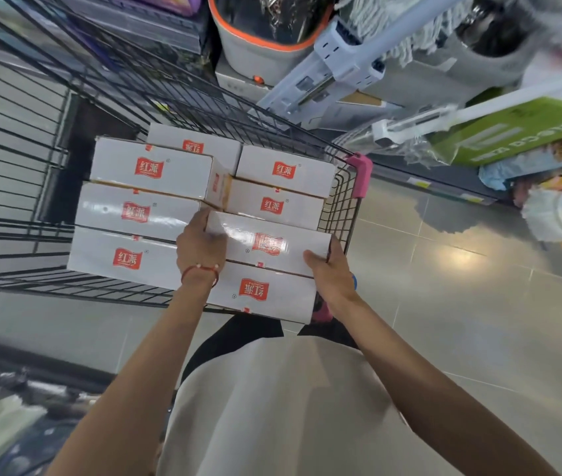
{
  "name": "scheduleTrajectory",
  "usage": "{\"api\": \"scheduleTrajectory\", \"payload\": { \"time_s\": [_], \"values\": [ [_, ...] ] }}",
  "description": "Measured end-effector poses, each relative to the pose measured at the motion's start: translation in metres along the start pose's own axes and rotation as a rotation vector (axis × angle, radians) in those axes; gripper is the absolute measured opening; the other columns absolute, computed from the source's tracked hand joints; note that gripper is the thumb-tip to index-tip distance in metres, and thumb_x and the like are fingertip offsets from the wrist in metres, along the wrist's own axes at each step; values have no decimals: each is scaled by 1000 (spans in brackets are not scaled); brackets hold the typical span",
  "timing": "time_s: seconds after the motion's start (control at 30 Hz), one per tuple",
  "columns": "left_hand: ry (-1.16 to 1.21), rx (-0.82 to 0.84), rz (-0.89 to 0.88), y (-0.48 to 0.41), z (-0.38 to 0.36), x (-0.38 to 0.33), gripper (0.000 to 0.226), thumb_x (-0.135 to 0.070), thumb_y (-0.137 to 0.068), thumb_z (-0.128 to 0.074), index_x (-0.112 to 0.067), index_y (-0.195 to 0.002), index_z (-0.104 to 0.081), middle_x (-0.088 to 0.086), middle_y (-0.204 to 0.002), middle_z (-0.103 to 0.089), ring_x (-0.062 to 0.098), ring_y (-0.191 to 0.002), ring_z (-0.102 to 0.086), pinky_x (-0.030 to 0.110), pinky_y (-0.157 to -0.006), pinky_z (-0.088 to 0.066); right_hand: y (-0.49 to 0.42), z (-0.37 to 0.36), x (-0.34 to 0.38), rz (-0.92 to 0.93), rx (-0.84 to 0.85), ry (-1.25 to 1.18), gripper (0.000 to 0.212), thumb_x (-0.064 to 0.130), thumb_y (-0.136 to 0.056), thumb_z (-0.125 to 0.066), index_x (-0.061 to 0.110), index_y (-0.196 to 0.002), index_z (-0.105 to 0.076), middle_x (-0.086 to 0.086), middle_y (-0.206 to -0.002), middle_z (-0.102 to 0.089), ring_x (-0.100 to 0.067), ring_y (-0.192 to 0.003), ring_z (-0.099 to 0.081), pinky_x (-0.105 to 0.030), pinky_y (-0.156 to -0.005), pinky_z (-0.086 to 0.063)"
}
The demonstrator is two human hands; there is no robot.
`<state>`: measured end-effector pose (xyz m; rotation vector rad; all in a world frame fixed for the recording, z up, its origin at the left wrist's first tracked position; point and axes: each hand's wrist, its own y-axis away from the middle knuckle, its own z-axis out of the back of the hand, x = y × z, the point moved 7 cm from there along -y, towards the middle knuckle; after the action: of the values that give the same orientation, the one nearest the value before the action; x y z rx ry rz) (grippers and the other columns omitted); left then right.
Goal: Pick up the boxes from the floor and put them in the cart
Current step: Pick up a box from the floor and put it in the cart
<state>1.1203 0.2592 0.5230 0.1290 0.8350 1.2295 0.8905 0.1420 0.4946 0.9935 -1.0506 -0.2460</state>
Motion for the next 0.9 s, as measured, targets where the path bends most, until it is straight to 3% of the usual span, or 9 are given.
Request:
{"api": "scheduleTrajectory", "payload": {
  "time_s": [0.2, 0.3, 0.47, 0.6, 0.8, 0.9],
  "values": [
    [96, -136, -89, 10, 15, 16, 44, -10, -91, -67, -21, -133, -58, 4, -135, -63, 30, -124, -59, 49, -102, -48, 1, -9, 4, 15, 72, 26, 47, 12, -98, -66, 31, -136, -45, 11, -121, -67, -5, -108, -67, -22, -78, -59],
    [-78, -101, -76, 6, 14, 31, 56, -20, -91, -67, -15, -144, -47, 10, -150, -47, 34, -137, -43, 52, -109, -43, 2, -17, 5, 12, 111, 34, 55, 16, -97, -68, 30, -143, -41, 6, -128, -66, -14, -116, -65, -36, -93, -58],
    [-290, -6, -128, 9, -4, 38, 68, -33, -95, -62, -16, -154, -33, 11, -165, -20, 35, -150, -20, 53, -113, -34, 5, -21, 3, -8, 116, 11, 58, 20, -98, -67, 36, -145, -38, 10, -126, -66, -11, -112, -67, -26, -78, -59],
    [-332, 10, -135, 11, -9, 39, 70, -33, -97, -59, -15, -156, -27, 12, -167, -14, 36, -152, -14, 54, -117, -29, 11, -14, 6, -11, 103, -35, 50, 19, -102, -62, 31, -147, -45, 5, -131, -67, -12, -111, -68, -18, -70, -59],
    [-247, 38, -151, 22, -14, 27, 69, -31, -97, -59, -15, -156, -27, 11, -166, -15, 36, -153, -14, 56, -121, -22, 33, 10, 5, 42, 44, -136, 34, 10, -104, -56, 20, -135, -63, 3, -120, -74, -5, -101, -72, -17, -79, -57],
    [-233, 51, -194, 41, -21, 15, 67, -32, -97, -59, -17, -155, -29, 11, -167, -14, 36, -153, -13, 56, -122, -20, 49, 27, -6, 49, -3, -192, 33, 10, -104, -57, 13, -137, -62, -2, -125, -72, -13, -112, -69, -28, -96, -55]
  ]
}}
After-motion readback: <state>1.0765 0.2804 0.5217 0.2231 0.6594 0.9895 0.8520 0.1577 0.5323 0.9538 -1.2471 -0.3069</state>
